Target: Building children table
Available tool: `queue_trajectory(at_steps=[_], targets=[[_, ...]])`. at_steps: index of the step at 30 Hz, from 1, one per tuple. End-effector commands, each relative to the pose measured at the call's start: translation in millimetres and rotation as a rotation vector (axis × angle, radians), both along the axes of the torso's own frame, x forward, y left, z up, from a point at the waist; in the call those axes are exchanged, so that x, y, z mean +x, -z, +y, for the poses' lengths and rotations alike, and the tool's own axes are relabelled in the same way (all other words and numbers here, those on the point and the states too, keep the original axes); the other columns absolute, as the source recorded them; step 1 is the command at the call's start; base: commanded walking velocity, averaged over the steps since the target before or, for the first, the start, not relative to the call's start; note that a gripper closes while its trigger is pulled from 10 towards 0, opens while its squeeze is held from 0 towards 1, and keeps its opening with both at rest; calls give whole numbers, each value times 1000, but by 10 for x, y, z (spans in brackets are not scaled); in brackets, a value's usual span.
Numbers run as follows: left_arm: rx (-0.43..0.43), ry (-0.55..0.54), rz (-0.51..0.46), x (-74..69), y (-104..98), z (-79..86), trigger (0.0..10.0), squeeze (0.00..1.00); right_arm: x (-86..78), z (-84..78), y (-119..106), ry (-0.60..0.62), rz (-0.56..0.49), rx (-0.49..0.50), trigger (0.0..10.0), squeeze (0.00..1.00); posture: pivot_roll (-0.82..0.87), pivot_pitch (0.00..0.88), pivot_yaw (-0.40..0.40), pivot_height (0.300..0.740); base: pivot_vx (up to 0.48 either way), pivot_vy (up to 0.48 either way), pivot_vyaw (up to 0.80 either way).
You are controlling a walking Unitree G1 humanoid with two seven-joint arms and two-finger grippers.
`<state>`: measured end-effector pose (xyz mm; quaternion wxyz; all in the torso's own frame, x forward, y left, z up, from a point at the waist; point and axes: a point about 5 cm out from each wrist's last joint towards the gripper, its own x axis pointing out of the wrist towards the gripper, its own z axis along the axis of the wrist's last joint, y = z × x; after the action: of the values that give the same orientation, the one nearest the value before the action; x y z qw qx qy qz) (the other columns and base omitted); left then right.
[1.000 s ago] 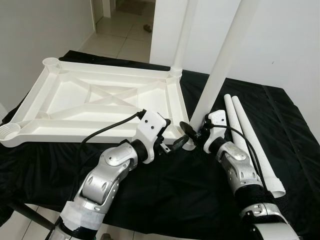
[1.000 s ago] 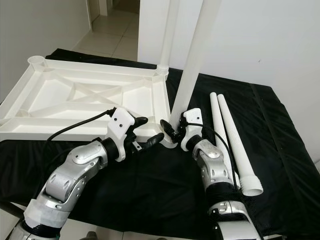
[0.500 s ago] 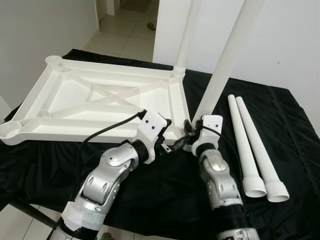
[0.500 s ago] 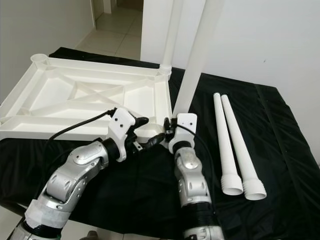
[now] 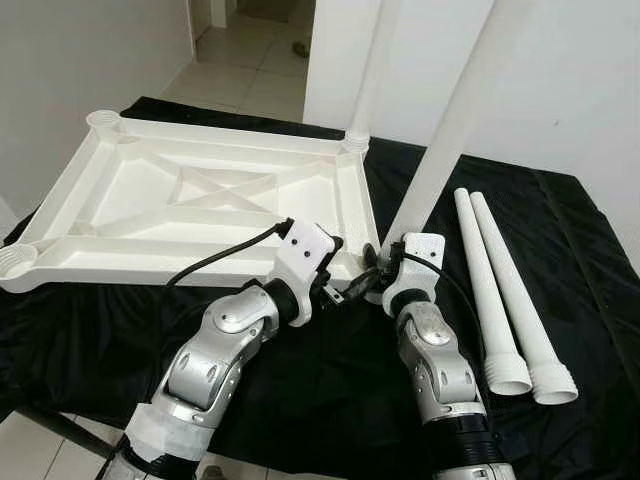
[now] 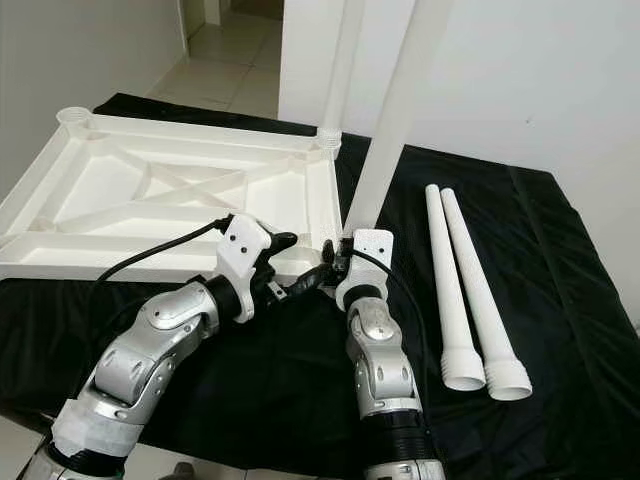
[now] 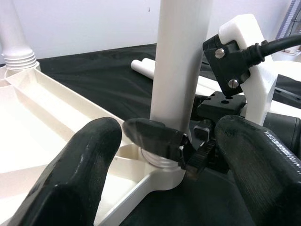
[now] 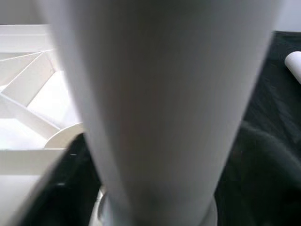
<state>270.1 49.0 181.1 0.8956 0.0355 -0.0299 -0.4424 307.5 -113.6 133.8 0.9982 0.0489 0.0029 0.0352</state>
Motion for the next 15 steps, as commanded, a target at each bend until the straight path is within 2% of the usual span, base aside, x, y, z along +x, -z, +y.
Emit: queue_trajectory(at_steps=[1, 2, 5, 6, 10, 11, 15], targets=[[5, -1, -6, -5, -9, -11, 10000, 0, 15, 36, -53, -70, -22, 72, 10000, 1000, 161, 29, -104, 740, 0, 0, 0], [7, 6, -9, -13, -11, -19, 10000, 0, 24, 55, -115, -126, -58, 92, 10000, 1000, 163, 25, -107, 740, 0, 0, 0], [9, 11, -13, -19, -14, -25, 10000, 0, 41, 48, -143, -162, -68, 94, 10000, 1000, 165, 25, -107, 740, 0, 0, 0], [9, 10, -14, -19, -15, -26, 10000, 0, 55, 25, -151, -177, -69, 90, 10000, 0, 165, 21, -108, 740, 0, 0, 0], [9, 7, -15, -19, -16, -25, 10000, 0, 79, -20, -161, -201, -74, 76, 10000, 0, 166, 19, -108, 740, 0, 0, 0], [9, 7, -15, -18, -15, -26, 10000, 0, 107, -86, -169, -287, -98, 31, 10000, 0, 164, 14, -107, 740, 0, 0, 0], [11, 10, -16, -16, -14, -28, 10000, 0, 137, -165, -163, -371, -119, -26, 10000, 0, 164, 11, -106, 740, 0, 0, 0]])
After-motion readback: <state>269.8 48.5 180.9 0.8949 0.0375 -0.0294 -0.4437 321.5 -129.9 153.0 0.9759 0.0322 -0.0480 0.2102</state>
